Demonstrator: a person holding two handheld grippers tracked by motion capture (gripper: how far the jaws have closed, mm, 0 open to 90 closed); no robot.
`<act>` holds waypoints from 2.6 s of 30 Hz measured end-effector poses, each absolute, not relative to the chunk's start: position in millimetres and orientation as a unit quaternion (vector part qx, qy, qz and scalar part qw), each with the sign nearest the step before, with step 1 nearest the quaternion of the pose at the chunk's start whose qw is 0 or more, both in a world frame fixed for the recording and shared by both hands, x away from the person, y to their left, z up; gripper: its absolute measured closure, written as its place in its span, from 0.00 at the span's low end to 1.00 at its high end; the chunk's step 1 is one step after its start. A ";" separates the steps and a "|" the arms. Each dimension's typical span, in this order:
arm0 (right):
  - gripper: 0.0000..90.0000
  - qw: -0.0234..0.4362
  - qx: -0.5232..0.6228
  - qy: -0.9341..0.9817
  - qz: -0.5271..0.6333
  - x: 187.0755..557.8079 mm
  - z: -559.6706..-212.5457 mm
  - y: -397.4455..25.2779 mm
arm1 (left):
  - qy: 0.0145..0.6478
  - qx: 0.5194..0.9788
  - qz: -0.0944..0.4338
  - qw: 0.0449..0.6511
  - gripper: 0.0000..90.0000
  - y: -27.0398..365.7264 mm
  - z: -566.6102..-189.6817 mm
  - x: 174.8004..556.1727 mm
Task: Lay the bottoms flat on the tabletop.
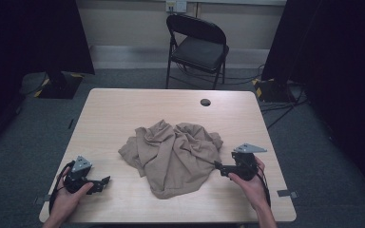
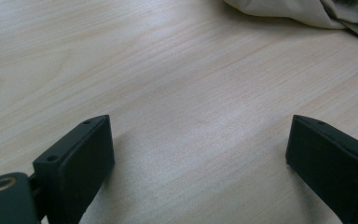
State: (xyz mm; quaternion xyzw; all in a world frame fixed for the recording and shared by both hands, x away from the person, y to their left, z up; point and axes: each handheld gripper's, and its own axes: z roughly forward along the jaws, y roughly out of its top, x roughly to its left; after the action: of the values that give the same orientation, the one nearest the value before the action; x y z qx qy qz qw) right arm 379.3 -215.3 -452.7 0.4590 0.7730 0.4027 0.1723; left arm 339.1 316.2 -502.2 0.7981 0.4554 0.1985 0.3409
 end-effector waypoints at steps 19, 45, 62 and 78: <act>0.23 0.135 0.401 0.800 0.425 480.7 -423.8 -115.7 | 0.454 0.800 0.197 0.340 0.08 316.5 -502.1 339.2; 0.93 0.122 0.398 0.836 0.358 497.7 -473.5 -95.9 | 0.454 0.799 0.194 0.343 0.08 316.6 -502.3 339.3; 0.95 0.142 0.401 0.798 0.428 441.3 -430.3 -155.5 | 0.454 0.799 0.196 0.343 0.08 316.6 -502.3 339.4; 0.95 0.154 0.409 0.785 0.439 349.3 -439.9 -215.8 | 0.455 0.798 0.195 0.343 0.08 316.4 -502.4 339.3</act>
State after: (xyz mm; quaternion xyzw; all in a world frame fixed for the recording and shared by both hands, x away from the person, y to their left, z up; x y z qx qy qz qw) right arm 349.3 -215.8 -439.9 0.4091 0.7852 0.4387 0.1539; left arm 339.3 316.4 -502.4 0.7981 0.4552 0.1948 0.3434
